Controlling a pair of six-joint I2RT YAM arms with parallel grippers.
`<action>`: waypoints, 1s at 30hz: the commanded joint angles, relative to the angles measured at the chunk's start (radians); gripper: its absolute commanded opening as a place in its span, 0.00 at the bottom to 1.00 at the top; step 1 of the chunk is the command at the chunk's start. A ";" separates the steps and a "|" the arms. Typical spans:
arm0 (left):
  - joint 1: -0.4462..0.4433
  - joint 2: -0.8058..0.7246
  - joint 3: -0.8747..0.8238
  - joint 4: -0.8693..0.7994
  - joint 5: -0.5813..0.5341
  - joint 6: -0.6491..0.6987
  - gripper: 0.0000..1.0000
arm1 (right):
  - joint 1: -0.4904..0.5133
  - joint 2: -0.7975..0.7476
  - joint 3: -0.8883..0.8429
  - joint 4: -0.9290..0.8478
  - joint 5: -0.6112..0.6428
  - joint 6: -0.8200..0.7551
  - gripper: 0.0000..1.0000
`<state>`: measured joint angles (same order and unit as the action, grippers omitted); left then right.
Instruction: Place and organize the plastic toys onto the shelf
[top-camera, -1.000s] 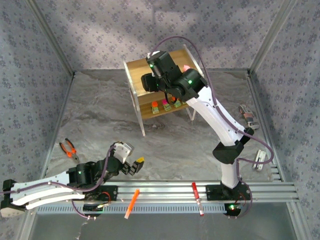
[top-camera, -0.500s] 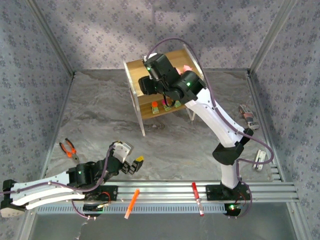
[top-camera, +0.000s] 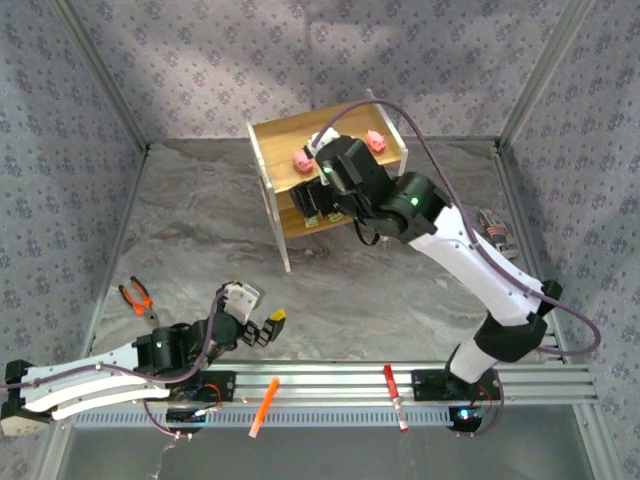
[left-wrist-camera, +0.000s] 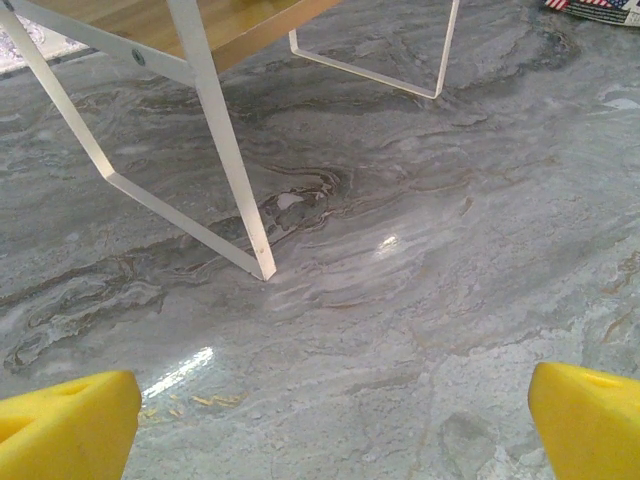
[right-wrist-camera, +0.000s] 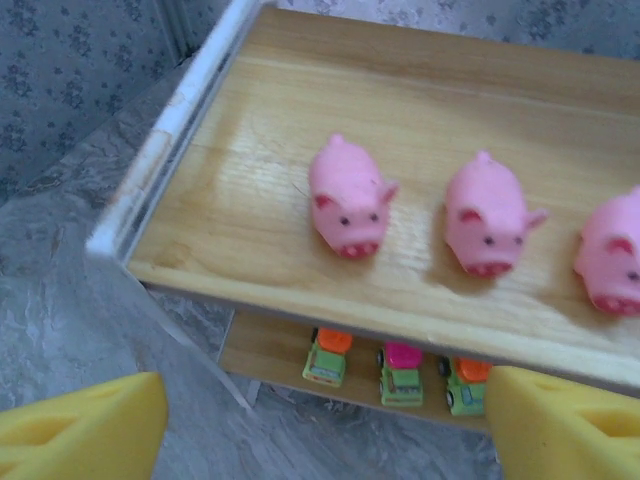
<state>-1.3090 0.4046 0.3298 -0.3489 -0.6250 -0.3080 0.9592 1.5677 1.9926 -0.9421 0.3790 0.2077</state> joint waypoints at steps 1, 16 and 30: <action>0.005 -0.020 0.005 -0.018 -0.031 -0.016 0.99 | 0.006 -0.075 -0.076 0.034 0.053 -0.016 0.89; 0.039 0.099 0.102 -0.055 -0.124 0.011 1.00 | -0.027 -0.374 -0.440 0.045 0.160 0.034 1.00; 0.077 0.016 0.118 0.053 -0.257 0.157 1.00 | -0.206 -0.621 -0.738 0.110 0.167 0.060 1.00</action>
<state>-1.2488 0.4854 0.4603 -0.3355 -0.8154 -0.1978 0.7769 0.9962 1.2900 -0.8574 0.5140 0.2466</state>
